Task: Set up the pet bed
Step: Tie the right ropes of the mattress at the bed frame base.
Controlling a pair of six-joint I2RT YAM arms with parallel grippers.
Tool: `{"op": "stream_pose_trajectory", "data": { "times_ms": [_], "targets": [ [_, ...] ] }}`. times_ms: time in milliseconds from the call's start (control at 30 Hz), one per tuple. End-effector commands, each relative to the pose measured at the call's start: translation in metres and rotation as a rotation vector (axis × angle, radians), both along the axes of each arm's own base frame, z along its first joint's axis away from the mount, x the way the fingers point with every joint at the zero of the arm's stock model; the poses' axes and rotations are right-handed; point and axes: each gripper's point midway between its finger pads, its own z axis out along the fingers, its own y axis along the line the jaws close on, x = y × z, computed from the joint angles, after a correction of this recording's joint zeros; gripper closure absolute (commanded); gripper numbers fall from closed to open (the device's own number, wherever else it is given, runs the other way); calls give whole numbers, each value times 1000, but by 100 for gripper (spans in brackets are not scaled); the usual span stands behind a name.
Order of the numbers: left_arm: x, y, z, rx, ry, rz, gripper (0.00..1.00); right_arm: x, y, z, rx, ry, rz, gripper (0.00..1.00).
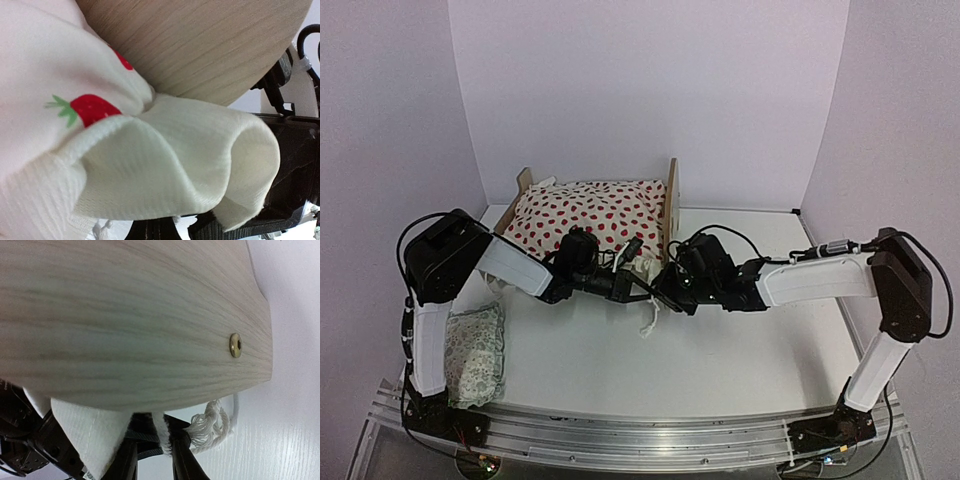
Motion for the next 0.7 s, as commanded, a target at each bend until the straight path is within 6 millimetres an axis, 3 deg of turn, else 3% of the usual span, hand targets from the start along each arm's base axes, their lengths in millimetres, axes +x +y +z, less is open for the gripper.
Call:
{"op": "stream_pose_trajectory", "data": {
  "times_ms": [0, 667],
  "targets": [
    [-24, -6, 41, -206, 22, -146, 100, -8, -9, 9, -36, 7, 20, 72],
    [-21, -11, 33, -282, 124, -176, 100, -20, -29, 40, -123, -58, 126, 59]
  ]
}}
